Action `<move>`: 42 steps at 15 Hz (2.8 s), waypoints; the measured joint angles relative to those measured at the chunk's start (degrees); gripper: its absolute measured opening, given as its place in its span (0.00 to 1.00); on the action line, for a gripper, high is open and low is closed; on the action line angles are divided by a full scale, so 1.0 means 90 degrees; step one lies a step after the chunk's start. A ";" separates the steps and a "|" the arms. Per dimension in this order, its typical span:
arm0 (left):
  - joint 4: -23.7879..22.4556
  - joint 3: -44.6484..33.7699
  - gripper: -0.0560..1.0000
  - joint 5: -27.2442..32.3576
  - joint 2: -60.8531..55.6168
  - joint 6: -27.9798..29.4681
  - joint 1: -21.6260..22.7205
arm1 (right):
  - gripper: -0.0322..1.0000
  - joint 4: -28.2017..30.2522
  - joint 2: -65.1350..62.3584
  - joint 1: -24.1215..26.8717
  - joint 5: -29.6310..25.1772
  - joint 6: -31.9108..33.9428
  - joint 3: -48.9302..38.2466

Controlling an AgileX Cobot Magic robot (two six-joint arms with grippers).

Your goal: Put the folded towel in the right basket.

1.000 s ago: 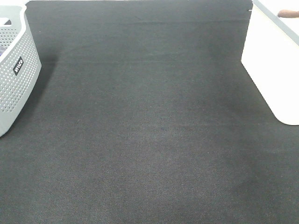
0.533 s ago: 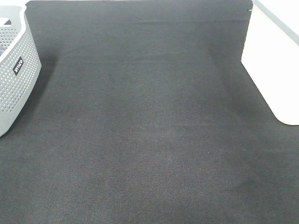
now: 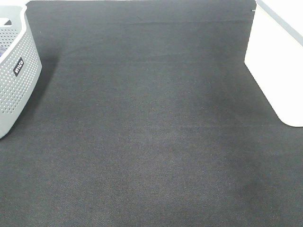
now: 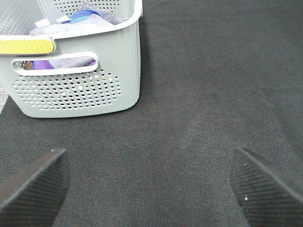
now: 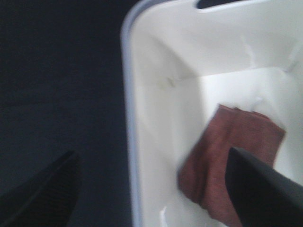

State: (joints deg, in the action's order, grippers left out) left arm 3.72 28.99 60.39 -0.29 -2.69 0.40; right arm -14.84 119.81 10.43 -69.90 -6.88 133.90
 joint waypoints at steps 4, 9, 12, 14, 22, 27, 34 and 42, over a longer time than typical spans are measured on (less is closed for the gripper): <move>0.0000 0.0000 0.88 0.0000 0.0000 0.0000 0.0000 | 0.79 0.0274 -0.0280 -0.0980 -0.0006 0.0337 -0.0057; 0.0000 0.0000 0.88 0.0000 0.0000 0.0000 0.0000 | 0.79 0.0840 -0.1388 -0.1464 0.0000 0.0516 -0.1795; 0.0000 0.0000 0.88 0.0000 0.0000 0.0000 0.0000 | 0.79 0.0891 -0.2451 -0.1471 0.0006 0.0547 -0.3279; 0.0000 0.0000 0.88 0.0000 0.0000 0.0000 0.0000 | 0.79 0.0993 -0.3177 -0.1471 0.0006 0.0547 -0.4335; 0.0000 0.0000 0.88 0.0000 0.0000 0.0000 0.0000 | 0.79 0.1394 -0.6780 -0.1471 0.0057 0.0694 -0.8467; 0.0000 0.0000 0.88 0.0000 0.0000 0.0000 0.0000 | 0.79 0.1413 -0.9747 -0.1471 0.0471 0.0688 -1.0663; 0.0000 0.0000 0.88 0.0000 0.0000 0.0000 0.0000 | 0.79 0.1738 -1.2618 -0.1471 0.0974 0.0503 -1.1618; 0.0000 0.0000 0.88 0.0000 0.0000 0.0000 0.0000 | 0.79 0.1738 -1.3350 -0.1471 0.0974 0.0503 -1.1657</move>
State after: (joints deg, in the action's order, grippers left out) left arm 3.72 28.99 60.39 -0.29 -2.69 0.40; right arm 0.80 -0.34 -2.81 -61.13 -2.35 28.99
